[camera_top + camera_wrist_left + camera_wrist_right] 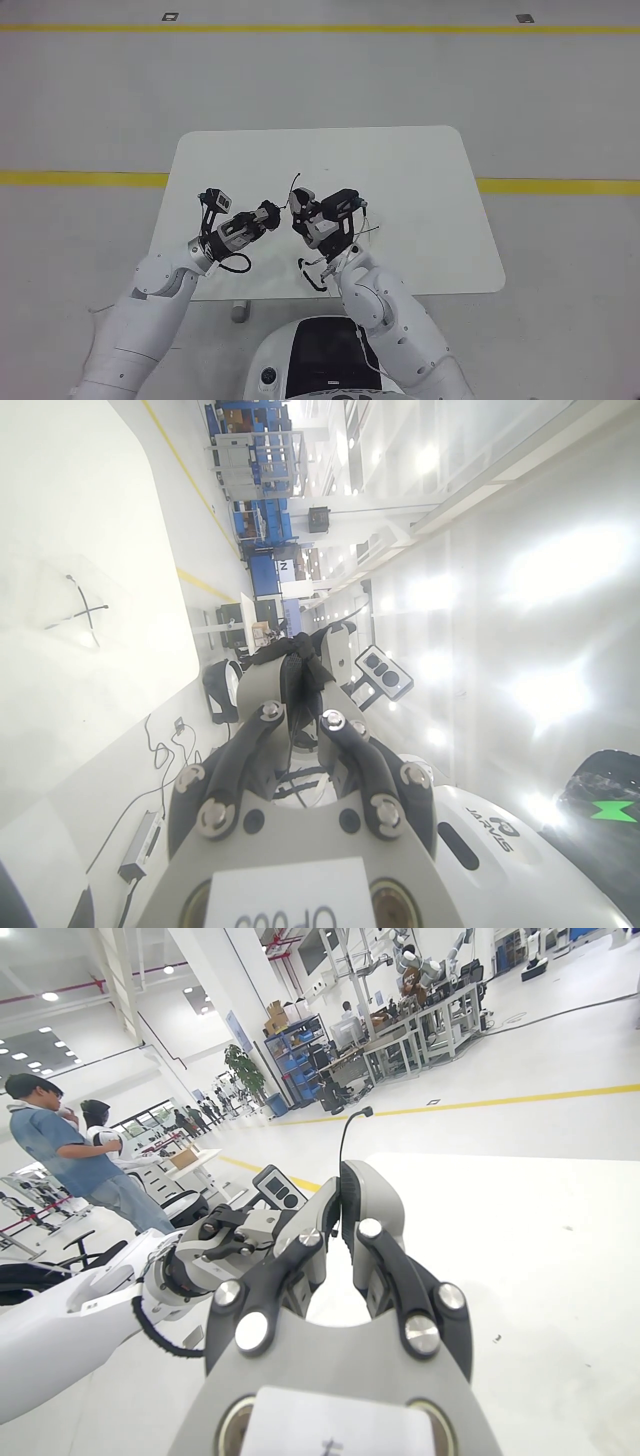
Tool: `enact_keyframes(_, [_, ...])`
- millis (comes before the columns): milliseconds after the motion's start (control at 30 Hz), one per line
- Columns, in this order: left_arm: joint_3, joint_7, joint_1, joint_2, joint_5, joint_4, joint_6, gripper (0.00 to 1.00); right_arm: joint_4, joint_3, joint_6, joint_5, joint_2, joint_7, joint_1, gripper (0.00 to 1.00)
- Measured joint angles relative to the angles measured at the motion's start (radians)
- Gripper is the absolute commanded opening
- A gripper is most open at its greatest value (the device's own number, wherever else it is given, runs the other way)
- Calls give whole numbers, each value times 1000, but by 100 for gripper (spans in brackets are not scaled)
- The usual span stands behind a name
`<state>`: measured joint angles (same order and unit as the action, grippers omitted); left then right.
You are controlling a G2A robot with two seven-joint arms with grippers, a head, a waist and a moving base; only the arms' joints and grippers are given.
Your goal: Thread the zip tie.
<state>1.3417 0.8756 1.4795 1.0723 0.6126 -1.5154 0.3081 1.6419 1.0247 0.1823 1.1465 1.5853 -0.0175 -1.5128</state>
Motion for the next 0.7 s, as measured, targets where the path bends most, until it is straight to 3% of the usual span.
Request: enact_keyframes(700, [0,0,0,0,0,0,0,0,-14,-20,-10,-20,-16,11,15,0])
